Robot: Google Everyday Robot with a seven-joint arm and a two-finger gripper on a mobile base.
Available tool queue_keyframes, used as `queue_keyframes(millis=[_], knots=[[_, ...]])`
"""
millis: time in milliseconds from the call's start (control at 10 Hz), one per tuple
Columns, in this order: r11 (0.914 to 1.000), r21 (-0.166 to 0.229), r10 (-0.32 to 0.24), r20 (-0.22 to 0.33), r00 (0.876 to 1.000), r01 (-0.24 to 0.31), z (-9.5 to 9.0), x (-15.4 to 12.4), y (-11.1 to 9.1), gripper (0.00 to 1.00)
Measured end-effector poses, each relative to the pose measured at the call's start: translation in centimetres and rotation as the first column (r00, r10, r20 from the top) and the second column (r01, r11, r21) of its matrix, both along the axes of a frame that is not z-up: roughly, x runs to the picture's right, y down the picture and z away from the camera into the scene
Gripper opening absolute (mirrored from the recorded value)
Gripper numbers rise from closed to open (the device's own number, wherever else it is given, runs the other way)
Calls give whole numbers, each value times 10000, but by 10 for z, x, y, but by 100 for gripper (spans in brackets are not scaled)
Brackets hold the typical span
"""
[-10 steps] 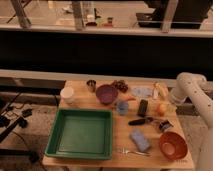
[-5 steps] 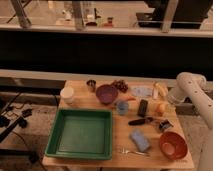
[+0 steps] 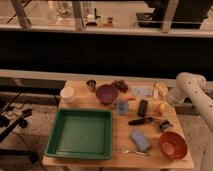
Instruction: Place apple in table surface
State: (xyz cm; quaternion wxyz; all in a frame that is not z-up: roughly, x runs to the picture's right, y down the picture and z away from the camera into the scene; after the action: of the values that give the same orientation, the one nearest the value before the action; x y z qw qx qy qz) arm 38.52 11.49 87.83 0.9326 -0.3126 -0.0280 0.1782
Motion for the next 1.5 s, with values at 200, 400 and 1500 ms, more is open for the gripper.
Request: queue_keyframes(millis=[200, 400, 1500], knots=[[9999, -91, 99, 38, 9999, -98, 1, 1, 3, 80], [9997, -159, 199, 75, 9998, -198, 2, 2, 5, 80], [9966, -480, 698, 528, 9962, -673, 6, -3, 9, 80]])
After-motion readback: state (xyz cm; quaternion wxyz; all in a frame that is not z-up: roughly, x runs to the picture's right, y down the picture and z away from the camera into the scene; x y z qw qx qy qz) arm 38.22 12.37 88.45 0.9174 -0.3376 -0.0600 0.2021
